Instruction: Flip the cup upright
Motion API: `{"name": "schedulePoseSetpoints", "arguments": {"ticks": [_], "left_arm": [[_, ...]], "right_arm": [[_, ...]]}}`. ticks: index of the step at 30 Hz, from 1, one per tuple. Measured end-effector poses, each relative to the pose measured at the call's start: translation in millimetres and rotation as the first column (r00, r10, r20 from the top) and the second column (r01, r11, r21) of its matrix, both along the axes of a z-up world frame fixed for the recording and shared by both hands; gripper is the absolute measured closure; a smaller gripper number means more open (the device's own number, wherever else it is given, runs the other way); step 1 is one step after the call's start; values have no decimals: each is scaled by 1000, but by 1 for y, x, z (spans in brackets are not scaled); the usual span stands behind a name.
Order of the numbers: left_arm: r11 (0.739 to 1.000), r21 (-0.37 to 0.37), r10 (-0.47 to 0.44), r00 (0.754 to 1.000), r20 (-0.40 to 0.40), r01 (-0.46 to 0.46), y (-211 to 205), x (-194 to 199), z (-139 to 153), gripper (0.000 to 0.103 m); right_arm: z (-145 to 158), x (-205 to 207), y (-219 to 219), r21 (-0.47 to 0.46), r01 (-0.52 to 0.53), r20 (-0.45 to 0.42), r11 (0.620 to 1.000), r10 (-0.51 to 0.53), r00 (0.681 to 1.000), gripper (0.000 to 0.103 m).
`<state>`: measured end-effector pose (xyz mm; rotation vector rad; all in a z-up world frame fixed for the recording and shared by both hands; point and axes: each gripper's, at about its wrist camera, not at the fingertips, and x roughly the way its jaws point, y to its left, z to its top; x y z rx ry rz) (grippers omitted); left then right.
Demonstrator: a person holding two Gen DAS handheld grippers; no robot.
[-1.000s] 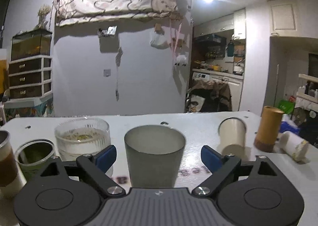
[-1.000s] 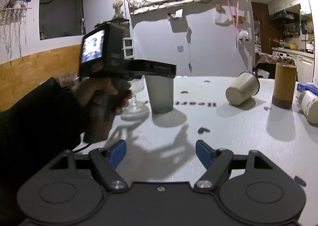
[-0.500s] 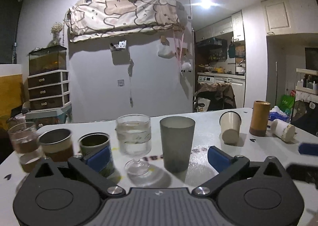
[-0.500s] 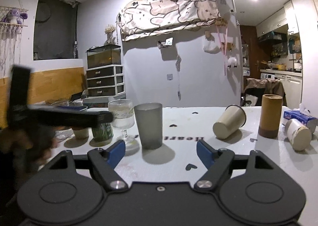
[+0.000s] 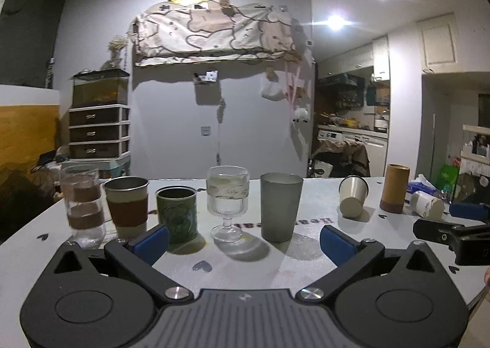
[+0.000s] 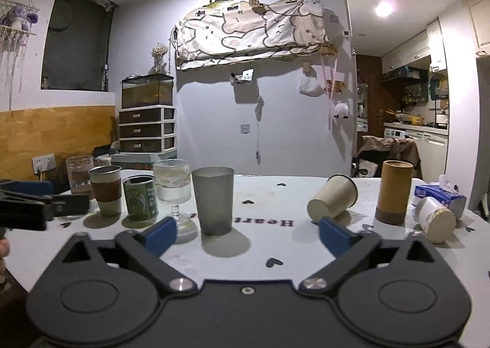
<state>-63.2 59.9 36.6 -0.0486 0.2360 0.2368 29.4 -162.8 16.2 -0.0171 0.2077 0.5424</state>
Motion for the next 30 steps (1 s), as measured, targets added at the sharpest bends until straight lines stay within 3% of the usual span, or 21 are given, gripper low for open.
{"name": "schedulePoseSetpoints", "arguments": {"ticks": [11,30], "left_arm": [[1000,-4,18,998,-53,-18,-7,-3,-13,0],[999,-6,32,998,-47,-32,-5,-7,-12,0]], "right_arm": [[-7,-5,-5,-20,22,-9,1000,-23,1000,0],[-7,-8,-4,-26,20,-1,999,-20,1000,0]]}}
